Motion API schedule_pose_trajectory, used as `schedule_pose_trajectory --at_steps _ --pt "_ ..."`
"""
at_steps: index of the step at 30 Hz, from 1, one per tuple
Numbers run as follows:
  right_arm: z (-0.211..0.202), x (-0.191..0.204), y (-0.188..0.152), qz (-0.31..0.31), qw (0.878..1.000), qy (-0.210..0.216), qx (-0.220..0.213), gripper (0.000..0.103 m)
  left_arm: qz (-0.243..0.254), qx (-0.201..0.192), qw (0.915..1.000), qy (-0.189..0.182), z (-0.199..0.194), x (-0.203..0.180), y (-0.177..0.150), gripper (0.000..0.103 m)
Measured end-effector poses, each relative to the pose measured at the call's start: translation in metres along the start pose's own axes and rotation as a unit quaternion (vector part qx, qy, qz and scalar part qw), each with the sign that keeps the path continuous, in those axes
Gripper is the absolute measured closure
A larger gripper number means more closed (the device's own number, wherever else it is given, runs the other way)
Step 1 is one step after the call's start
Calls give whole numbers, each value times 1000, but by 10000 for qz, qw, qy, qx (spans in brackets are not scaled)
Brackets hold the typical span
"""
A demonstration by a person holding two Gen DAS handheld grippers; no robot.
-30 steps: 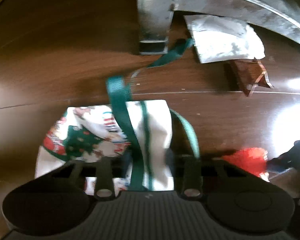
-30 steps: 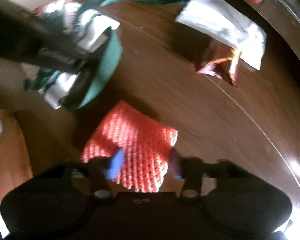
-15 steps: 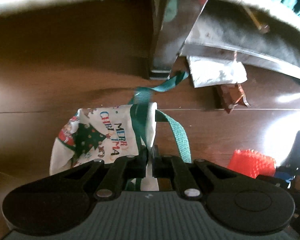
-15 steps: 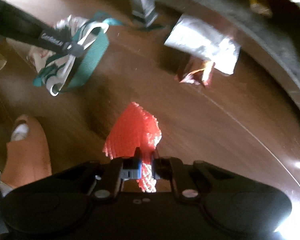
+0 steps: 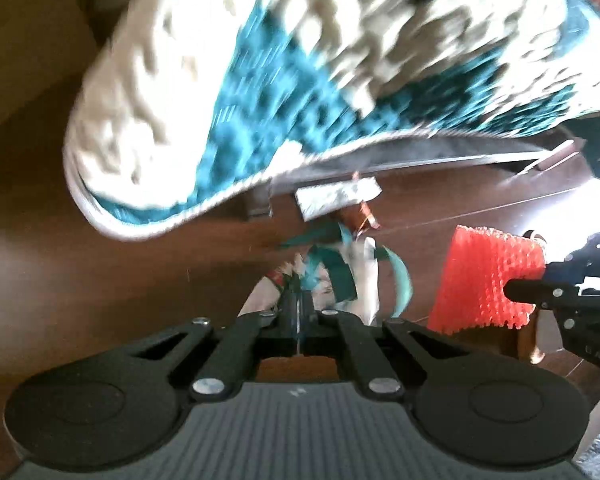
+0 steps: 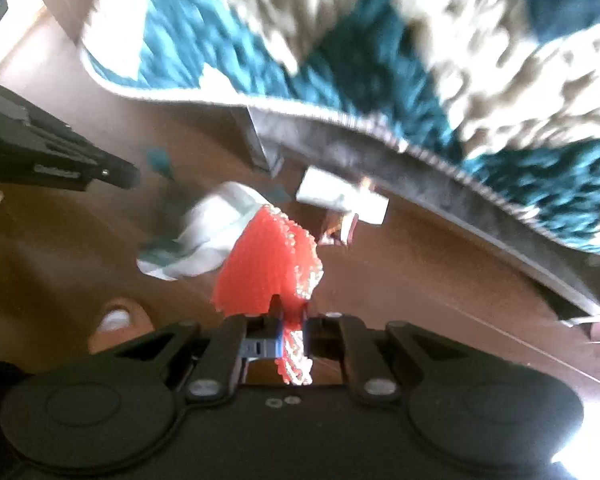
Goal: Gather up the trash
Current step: 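Grasp Christmas-print cloth bag with left tool while right tool grasps red mesh sleeve, then lift cloth bag with left tool while right tool lifts red mesh over the teal wastebasket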
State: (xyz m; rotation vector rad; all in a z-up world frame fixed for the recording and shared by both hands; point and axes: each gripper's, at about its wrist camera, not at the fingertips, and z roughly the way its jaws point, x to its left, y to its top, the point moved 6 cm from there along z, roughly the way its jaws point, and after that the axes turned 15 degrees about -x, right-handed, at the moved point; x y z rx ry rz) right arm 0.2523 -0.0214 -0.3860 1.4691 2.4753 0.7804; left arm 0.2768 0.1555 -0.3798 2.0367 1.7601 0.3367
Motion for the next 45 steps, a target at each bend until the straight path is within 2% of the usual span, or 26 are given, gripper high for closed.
schedule_pose_trajectory --at_steps 5,8,11,12,14,16,17,27,36,42,45 --pt "-55 -14 10 176 9989 -115 -424 96 182 39 9998 -106 -17 -25 10 102" --pt "-78 -29 12 104 9978 -204 -623 96 -17 259 9996 -58 -5 -35 2 101" --pt "-80 -52 14 368 9964 -260 -712 96 -162 577 9982 69 20 -42 -11 96" --pt "-78 -59 15 462 9958 -282 -741 96 -166 687 9974 104 29 -44 -14 91" --pt "-70 -73 13 694 9944 -283 -741 96 -194 853 9961 134 51 -45 -20 74" --pt "-64 -84 11 898 9933 -259 -678 96 -212 935 9953 150 70 -42 -26 47" --pt "-60 -89 11 1003 9927 -227 -634 96 -251 976 9948 161 81 -40 -30 45" --pt "-34 -93 -10 1517 9884 -14 72 95 84 1343 9903 349 199 -34 -79 45" --pt "-21 -88 -21 1720 9842 95 413 95 356 1535 9872 247 238 -44 -105 47" --pt "-19 -83 -24 1707 9840 145 490 95 446 1621 9855 246 245 -50 -115 60" --pt "-18 -83 -24 1746 9832 151 503 95 565 1590 9852 309 243 -52 -112 84"
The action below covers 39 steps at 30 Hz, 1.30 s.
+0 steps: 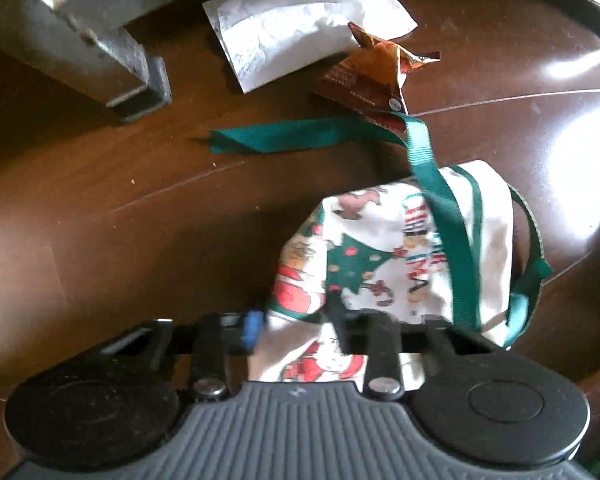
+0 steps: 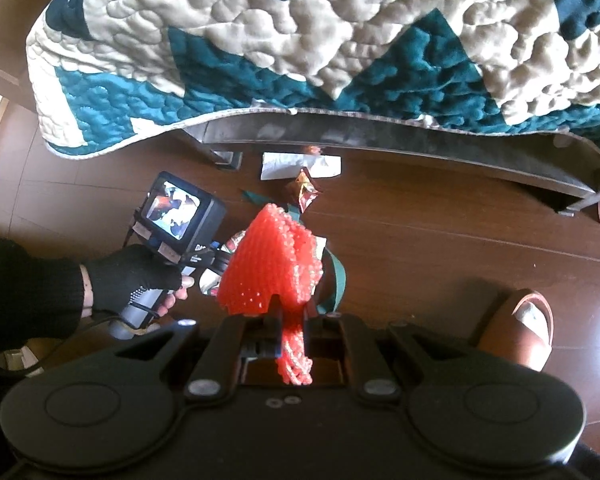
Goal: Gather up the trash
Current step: 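Lift cloth bag with left tool while right tool lifts red mesh over the teal wastebasket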
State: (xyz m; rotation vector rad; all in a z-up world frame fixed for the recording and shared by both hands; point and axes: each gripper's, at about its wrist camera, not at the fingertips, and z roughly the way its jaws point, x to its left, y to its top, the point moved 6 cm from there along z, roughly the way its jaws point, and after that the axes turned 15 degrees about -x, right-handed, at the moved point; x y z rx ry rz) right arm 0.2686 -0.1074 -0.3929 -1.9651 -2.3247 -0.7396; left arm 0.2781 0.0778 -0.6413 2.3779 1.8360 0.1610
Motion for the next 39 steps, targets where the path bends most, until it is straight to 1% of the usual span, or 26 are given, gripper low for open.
schedule_pose_trajectory --at_steps 1,3,5,7,12,15,17,19,21,23,25,27,30,33,39 --pt "1 1 0 -32 10000 -15 -5 95 86 -34 10000 29 -2 0 2 87" --pt "0 4 -1 -136 9999 -53 -31 95 334 -210 9989 248 -12 -3 7 89" --pt "-1 4 0 -224 9996 -100 -107 95 514 -293 9979 279 -24 -9 12 90" --pt "-4 4 3 -302 9990 -192 -250 95 666 -391 9966 277 -42 -16 18 90" --pt "-14 3 12 -466 9962 -387 -630 95 913 -750 9926 277 -105 -31 34 90" --pt "-24 5 17 -610 9932 -432 -895 95 933 -999 9898 405 -150 -40 42 91" --pt "-37 11 23 -747 9897 -310 -1178 96 932 -1156 9872 575 -180 -43 47 91" --pt "-53 17 28 -977 9836 -341 -1474 96 762 -1334 9857 698 -213 -42 53 91" --pt "-71 18 31 -822 9833 -209 -1608 96 577 -1543 9835 742 -245 -45 54 91" --pt "-90 17 32 -732 9822 -168 -1723 96 418 -1761 9805 764 -277 -46 53 91" --pt "-111 19 32 -790 9788 -200 -1879 96 278 -2002 9764 768 -310 -53 52 91" --pt "-133 20 31 -832 9756 -175 -2023 96 258 -2240 9711 781 -340 -61 49 91" --pt "-165 22 25 -956 9704 -187 -2209 96 157 -2575 9628 801 -372 -72 47 91" --pt "-200 27 23 -1096 9625 -181 -2475 96 -10 -2897 9539 790 -407 -78 46 91" --pt "-271 33 34 -1377 9415 -161 -3072 96 -287 -3621 9285 771 -487 -85 49 91"
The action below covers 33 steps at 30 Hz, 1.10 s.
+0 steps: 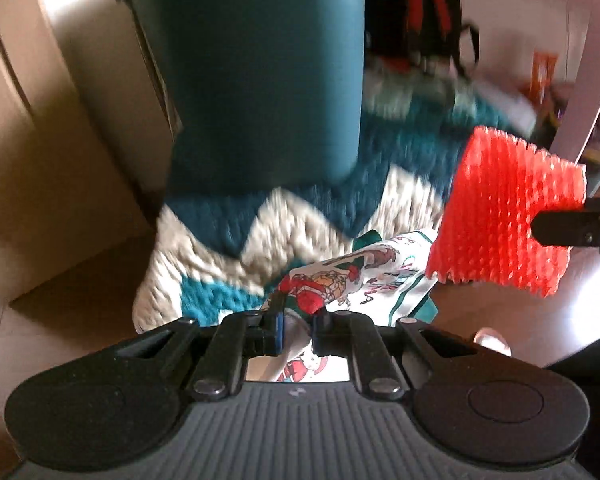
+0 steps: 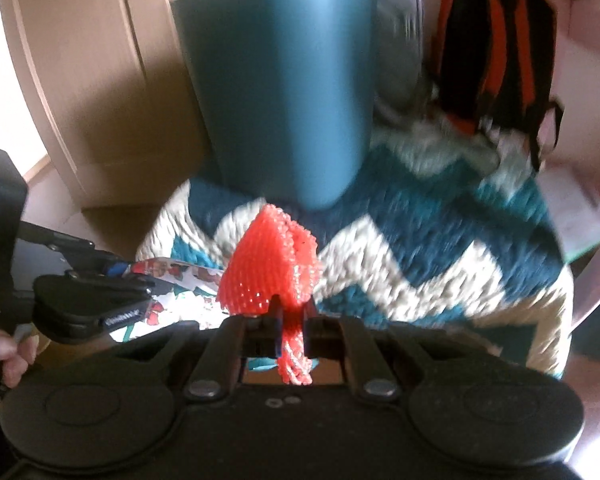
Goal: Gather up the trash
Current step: 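Lift cloth bag with left tool while right tool lifts red mesh over the teal wastebasket, then open both tools to drop cloth bag and red mesh into the wastebasket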
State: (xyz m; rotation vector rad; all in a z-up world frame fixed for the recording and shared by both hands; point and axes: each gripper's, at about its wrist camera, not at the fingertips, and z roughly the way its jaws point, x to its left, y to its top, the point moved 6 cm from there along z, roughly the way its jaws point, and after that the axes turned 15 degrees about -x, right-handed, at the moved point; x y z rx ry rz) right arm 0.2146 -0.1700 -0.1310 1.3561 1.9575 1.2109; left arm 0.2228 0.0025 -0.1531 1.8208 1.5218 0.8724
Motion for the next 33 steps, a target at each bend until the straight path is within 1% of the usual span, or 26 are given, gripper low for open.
schedule_pose_trajectory --at_steps 5,9,13,15,19,22,24,27,30,33 --pt "-34 -3 46 -280 9982 -19 -523 96 -170 -709 9973 87 -47 13 63 91" --pt "-51 -8 87 -382 9952 -86 -893 96 -198 -1294 9912 191 -83 26 116 91" --pt "-61 -14 127 -475 9909 -212 -1244 96 -231 -1950 9800 331 -123 38 174 91" --pt "-64 -17 149 -497 9881 -271 -1432 96 -246 -2232 9736 403 -140 44 200 91" --pt "-64 -20 190 -547 9830 -343 -1716 96 -122 -2749 9596 586 -166 50 256 91" --pt "-56 -20 216 -627 9805 -385 -1823 96 52 -2917 9538 715 -167 51 292 91" --pt "-47 -17 232 -702 9799 -390 -1828 96 93 -2941 9525 789 -165 51 306 91" --pt "-31 -10 252 -788 9795 -391 -1815 96 211 -2944 9512 894 -144 51 321 91" --pt "-5 -2 266 -945 9796 -423 -1724 96 226 -2831 9540 960 -114 51 329 91" --pt "26 4 275 -1091 9808 -473 -1545 96 189 -2603 9605 968 -80 56 331 91"
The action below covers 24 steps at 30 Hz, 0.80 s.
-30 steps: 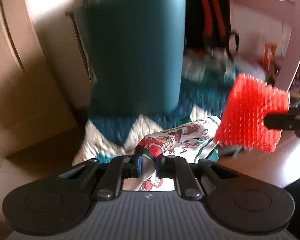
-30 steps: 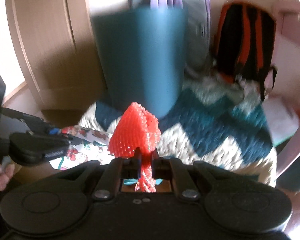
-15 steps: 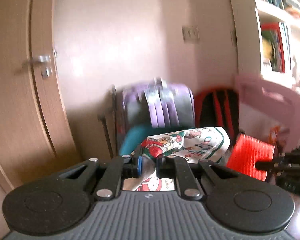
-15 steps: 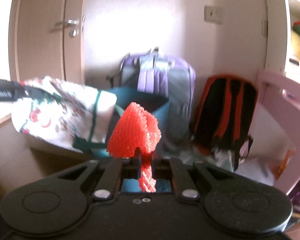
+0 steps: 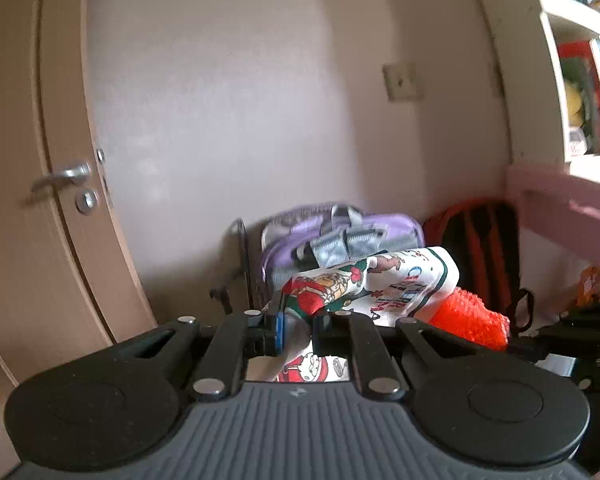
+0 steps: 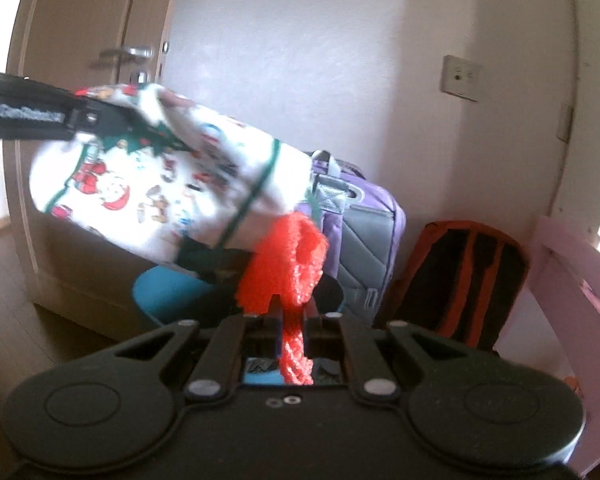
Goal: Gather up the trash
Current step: 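Open both tools to drop cloth bag and red mesh into the wastebasket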
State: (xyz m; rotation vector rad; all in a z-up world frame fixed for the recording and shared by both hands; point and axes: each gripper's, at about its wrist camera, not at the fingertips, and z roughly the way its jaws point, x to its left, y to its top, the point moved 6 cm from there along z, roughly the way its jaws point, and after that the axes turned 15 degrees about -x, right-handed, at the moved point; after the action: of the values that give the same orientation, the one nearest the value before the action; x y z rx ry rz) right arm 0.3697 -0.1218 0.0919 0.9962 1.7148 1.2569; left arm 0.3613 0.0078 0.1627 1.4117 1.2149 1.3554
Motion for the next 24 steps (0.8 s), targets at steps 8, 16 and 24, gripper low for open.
schedule_pose_trajectory --at_steps 8,16,24 --pt "62 15 -19 16 9982 176 570 96 -53 737 9973 -26 71 10 -55 91" --pt "104 20 -50 -48 9927 371 1143 91 65 1551 9870 -411 115 -5 -108 90" --pt "102 15 -54 -2 9926 394 1147 77 -251 2060 9759 -682 127 -20 -134 81"
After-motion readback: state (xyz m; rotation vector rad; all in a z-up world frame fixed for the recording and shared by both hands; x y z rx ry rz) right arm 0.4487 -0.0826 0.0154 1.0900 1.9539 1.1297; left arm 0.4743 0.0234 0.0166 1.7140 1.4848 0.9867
